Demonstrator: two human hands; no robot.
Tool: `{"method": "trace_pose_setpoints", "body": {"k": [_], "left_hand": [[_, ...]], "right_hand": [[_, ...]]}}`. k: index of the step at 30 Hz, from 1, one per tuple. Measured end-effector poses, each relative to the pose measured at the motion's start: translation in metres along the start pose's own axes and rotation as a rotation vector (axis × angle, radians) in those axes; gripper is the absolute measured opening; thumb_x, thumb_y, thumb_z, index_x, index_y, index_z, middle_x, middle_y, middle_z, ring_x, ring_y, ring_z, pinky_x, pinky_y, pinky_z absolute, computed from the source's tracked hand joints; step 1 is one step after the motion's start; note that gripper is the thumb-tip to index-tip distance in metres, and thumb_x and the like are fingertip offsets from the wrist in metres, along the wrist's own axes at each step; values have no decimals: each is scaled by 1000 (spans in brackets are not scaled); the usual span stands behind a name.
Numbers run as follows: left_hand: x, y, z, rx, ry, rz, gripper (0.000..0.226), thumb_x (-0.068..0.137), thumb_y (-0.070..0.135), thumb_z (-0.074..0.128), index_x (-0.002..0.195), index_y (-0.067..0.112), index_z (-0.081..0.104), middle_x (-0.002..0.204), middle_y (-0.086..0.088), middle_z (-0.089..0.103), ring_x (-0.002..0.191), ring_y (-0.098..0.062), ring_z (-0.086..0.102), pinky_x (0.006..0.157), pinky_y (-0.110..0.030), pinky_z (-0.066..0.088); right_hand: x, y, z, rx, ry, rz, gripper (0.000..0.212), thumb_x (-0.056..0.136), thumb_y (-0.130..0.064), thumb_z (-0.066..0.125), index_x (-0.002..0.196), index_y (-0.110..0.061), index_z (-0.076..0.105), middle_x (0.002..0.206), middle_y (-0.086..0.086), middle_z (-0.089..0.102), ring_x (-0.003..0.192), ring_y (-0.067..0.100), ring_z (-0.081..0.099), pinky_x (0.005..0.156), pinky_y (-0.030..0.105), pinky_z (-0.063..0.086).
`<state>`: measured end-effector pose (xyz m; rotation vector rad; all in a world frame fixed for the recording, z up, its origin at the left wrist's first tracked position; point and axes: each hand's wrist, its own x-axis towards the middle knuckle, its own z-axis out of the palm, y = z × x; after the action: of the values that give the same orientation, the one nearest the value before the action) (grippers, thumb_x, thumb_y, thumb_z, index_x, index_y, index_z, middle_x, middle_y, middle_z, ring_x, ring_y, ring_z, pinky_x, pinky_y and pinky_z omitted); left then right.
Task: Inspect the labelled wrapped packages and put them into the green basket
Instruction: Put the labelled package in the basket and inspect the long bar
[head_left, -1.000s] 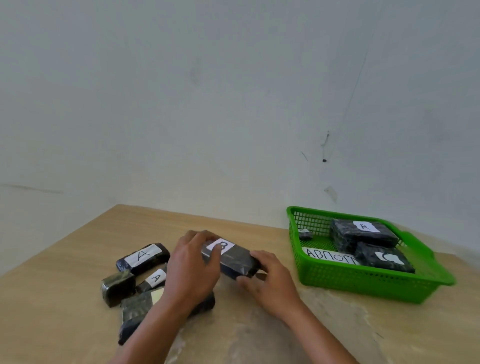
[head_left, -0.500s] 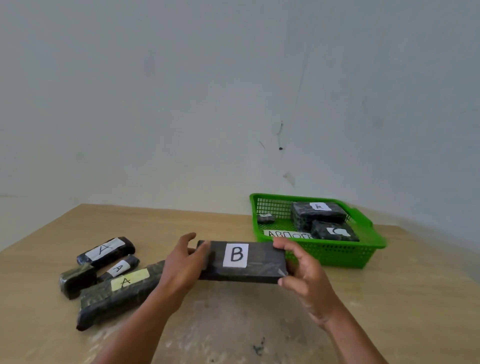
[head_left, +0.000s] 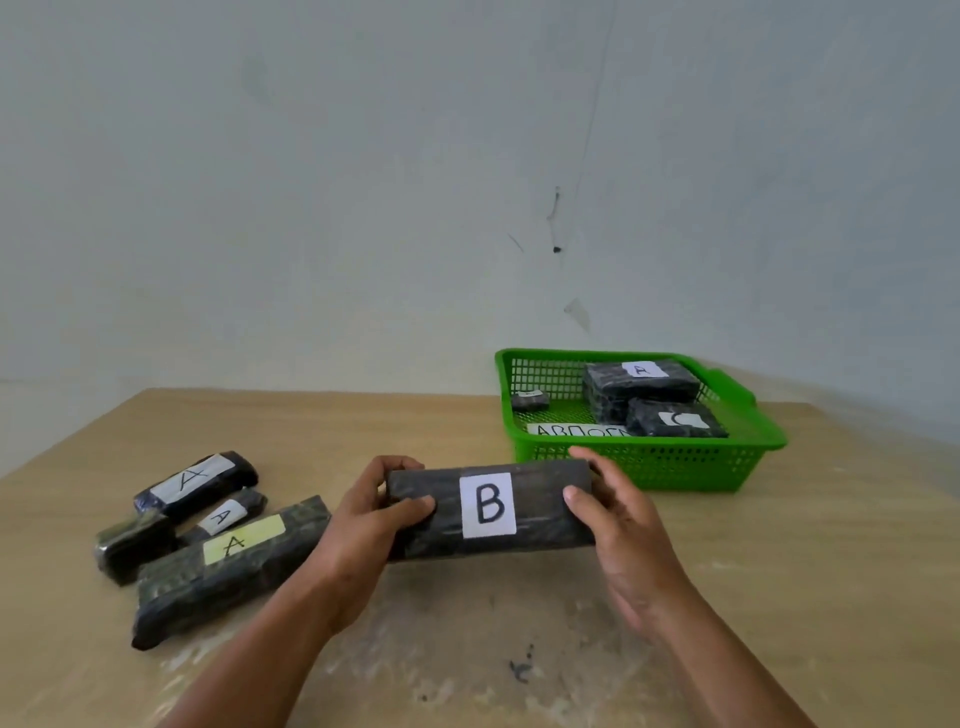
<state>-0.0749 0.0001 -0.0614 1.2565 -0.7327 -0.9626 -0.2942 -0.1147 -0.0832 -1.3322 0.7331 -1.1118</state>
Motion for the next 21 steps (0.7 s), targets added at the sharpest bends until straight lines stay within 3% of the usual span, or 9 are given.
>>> {"method": "trace_pose_setpoints", "body": {"k": [2,7,9,11,16,21], "left_hand": [[1,-3,1,6,13,-2,21,93,-3,63,110,8,58,104,-24,72,87,-35,73,71,-42,58],[4,-8,11,20,78,41,3,101,12,60,103,13,58,93,-15,71,79,-26,70,59,-35,55],[4,-9,13,38,83,58,3,101,12,59,104,12,57,93,-15,71,75,-21,71,56,-32,57],[3,-8,13,67,86,79,6,101,12,60,106,10,57,94,-15,71,71,-17,71,55,-29,56],[1,-8,12,53,65,66,4,102,17,58,104,14,56,95,-13,68,79,-20,68,57,-29,54],[1,-8,13,59,63,48,10,106,22,54,104,13,57,99,-15,67,83,-23,67,62,-33,56]], "right_hand": [[0,-3,2,33,-2,9,41,99,0,62,129,-27,69,104,8,80,96,22,75,90,36,60],[0,-4,8,73,24,2,33,86,-24,67,118,-27,73,92,2,79,87,18,74,77,35,59],[0,-2,9,60,58,5,22,97,-14,67,111,-28,75,92,4,77,84,19,73,73,35,58],[-1,-1,9,55,67,14,27,101,-7,60,109,-27,75,97,7,75,85,20,71,74,37,57],[-3,-4,8,77,55,-6,24,100,-13,64,116,-26,75,93,-1,78,84,14,74,69,32,58],[-2,-6,7,86,48,-23,32,99,-4,62,121,-25,73,93,0,78,88,16,72,80,33,59]]}}
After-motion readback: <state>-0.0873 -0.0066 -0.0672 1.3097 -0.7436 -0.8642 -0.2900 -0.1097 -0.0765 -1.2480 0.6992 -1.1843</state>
